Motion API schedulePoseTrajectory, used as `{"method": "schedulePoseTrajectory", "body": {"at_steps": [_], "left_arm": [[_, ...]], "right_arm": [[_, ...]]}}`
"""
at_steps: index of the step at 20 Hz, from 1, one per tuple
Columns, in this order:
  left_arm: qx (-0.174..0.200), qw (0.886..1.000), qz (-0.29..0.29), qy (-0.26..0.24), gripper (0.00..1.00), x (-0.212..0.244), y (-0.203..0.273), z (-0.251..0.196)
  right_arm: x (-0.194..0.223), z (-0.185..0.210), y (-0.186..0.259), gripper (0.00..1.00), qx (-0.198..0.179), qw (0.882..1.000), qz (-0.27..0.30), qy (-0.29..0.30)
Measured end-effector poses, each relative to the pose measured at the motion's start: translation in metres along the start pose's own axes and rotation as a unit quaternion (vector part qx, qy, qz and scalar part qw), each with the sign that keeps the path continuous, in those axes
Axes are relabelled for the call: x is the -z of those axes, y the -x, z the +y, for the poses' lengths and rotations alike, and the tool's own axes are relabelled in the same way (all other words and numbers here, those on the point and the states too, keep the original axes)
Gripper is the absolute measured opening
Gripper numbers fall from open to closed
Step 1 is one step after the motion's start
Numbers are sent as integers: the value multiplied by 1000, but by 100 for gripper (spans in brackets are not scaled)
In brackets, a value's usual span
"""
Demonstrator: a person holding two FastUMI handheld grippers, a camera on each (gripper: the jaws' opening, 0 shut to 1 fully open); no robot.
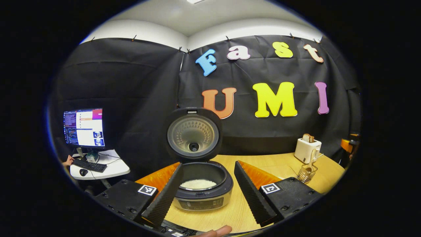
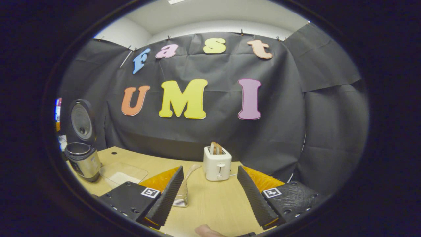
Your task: Close the left gripper, press the button to open the rice cooker; take a wooden spoon from the chopstick holder with the right hand, scoop a spoonful of rice and pour it into the rice cooker, then put the wooden spoon back into the chopstick holder.
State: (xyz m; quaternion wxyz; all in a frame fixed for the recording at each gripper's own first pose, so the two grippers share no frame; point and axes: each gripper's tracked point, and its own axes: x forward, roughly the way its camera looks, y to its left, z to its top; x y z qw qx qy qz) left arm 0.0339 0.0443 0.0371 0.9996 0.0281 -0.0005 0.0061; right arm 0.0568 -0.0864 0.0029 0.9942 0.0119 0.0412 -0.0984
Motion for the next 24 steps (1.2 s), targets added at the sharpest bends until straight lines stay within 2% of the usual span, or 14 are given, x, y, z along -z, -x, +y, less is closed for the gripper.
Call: {"method": "schedulePoseTrajectory", "body": {"at_steps": [2,4,10,16,19,24], "left_arm": [[-6,1000,-1,2,95,-20,-15,6],[-13,1000,-9,-1,99,-41,-32,11],[-29,1000,-9,-4,99,-89,-86,25],[-52,998,-26,13,99,-125,-156,40],[-57,998,-14,8,99,-127,-197,46],[-88,996,-10,-6,99,-120,-244,65]], "right_arm": [[5,-4,11,98,-5,1000,3,-2],[10,-7,19,97,-5,1000,8,0],[28,5,27,96,-30,999,28,-9],[36,3,21,96,-29,999,43,-17],[35,-7,19,98,-18,999,40,-19],[27,-19,28,98,-11,998,40,-36]]}}
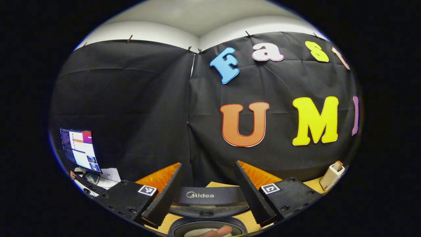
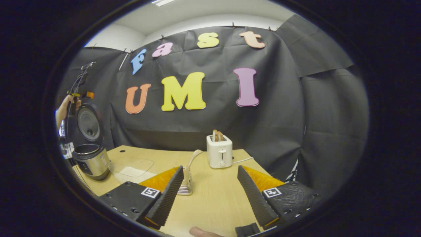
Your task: Close the left gripper, press the button to open the rice cooker; take a wooden spoon from the chopstick holder with the right hand, scoop a spoonful of rice and pour it into the rice cooker, then put the wooden spoon back into the chopstick holder.
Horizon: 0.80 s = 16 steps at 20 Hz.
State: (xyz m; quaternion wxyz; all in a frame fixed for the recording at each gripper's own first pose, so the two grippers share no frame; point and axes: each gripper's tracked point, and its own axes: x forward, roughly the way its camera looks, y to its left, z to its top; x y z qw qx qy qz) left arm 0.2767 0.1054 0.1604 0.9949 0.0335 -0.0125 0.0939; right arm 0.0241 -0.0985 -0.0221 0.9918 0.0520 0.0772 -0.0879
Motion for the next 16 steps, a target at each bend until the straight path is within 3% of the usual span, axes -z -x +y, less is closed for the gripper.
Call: {"method": "schedulePoseTrajectory", "body": {"at_steps": [2,5,6,8,9,11,16], "left_arm": [[-8,999,33,-11,99,20,-11,3],[-1,1000,15,-17,99,17,-10,-1],[0,1000,11,-12,100,18,-6,0],[-4,1000,21,-7,100,18,5,-2],[-4,1000,26,-10,100,19,8,-2],[-2,1000,26,-10,100,22,20,-3],[-2,1000,20,-11,100,36,58,-4]], "right_arm": [[1,-2,-1,98,3,1000,2,-3],[1,3,1,93,-3,1000,1,4],[-1,3,1,96,-1,1000,-2,7],[-1,9,3,92,-6,1000,-3,7],[6,13,-6,97,-9,1000,-4,3],[4,17,-4,92,-13,1000,-8,5],[-5,21,5,92,-7,999,-28,22]]}}
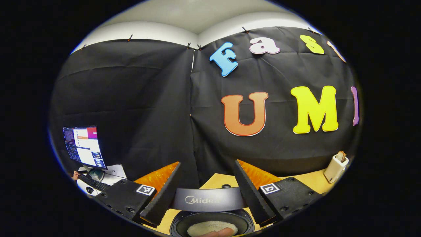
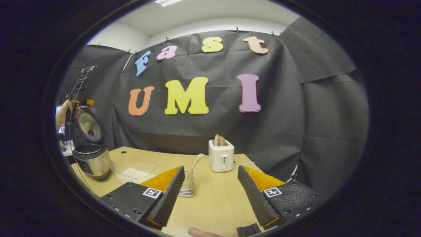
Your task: Close the left gripper, press the button to open the rice cooker; take a wooden spoon from the chopstick holder with the right hand, scoop a spoonful of rice and pour it into the rice cooker, then put the wooden spoon back into the chopstick holder.
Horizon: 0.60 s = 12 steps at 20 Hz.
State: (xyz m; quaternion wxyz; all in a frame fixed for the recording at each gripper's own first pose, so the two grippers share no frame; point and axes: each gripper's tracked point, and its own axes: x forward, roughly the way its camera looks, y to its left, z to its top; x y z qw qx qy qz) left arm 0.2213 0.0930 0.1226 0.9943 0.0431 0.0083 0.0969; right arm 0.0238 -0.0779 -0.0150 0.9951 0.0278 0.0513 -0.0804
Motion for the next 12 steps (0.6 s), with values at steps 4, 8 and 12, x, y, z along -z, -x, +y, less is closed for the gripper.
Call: {"method": "schedulePoseTrajectory", "body": {"at_steps": [4,8,12], "left_arm": [[2,1000,-2,1,100,24,35,-3],[12,1000,-10,0,100,56,67,-6],[12,1000,-16,0,100,90,89,-9]], "right_arm": [[3,7,0,96,-7,1000,2,4],[7,14,-3,96,-10,1000,6,9],[9,15,-5,97,-9,1000,9,12]]}}
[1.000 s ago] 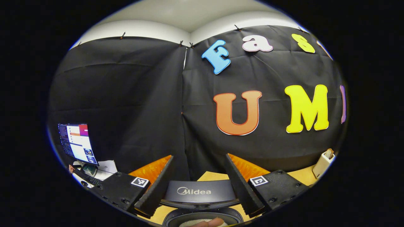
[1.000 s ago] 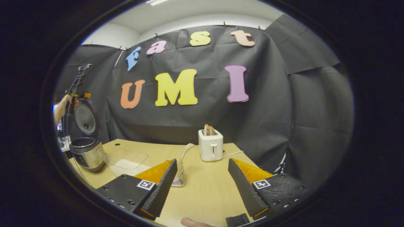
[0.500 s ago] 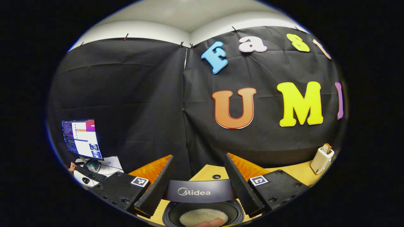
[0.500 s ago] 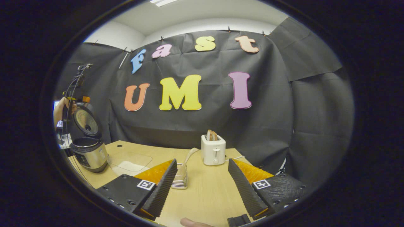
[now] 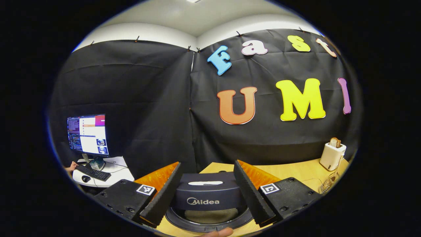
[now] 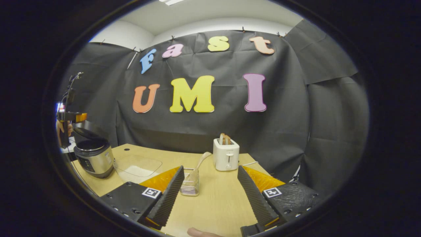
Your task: Close the left gripper, press the button to open the rice cooker; take a wooden spoon from the chopstick holder with the right hand, scoop a spoonful of rice and pour it into the rice cooker, then put the wooden spoon back into the chopstick holder.
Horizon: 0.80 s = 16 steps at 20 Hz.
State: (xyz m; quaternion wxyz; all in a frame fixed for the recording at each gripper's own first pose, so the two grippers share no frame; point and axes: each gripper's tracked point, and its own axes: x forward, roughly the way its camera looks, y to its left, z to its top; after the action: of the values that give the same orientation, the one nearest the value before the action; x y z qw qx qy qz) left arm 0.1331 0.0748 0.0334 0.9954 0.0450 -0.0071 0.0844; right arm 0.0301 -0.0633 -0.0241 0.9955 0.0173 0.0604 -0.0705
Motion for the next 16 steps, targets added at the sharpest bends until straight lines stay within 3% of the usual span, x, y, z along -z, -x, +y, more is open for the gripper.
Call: {"method": "schedulePoseTrajectory", "body": {"at_steps": [11,16], "left_arm": [[-11,999,32,5,100,81,29,-5],[-17,1000,16,12,100,85,28,-4]], "right_arm": [[0,-7,-1,94,7,1000,0,-8],[-4,-10,2,96,8,1000,-3,-13]]}}
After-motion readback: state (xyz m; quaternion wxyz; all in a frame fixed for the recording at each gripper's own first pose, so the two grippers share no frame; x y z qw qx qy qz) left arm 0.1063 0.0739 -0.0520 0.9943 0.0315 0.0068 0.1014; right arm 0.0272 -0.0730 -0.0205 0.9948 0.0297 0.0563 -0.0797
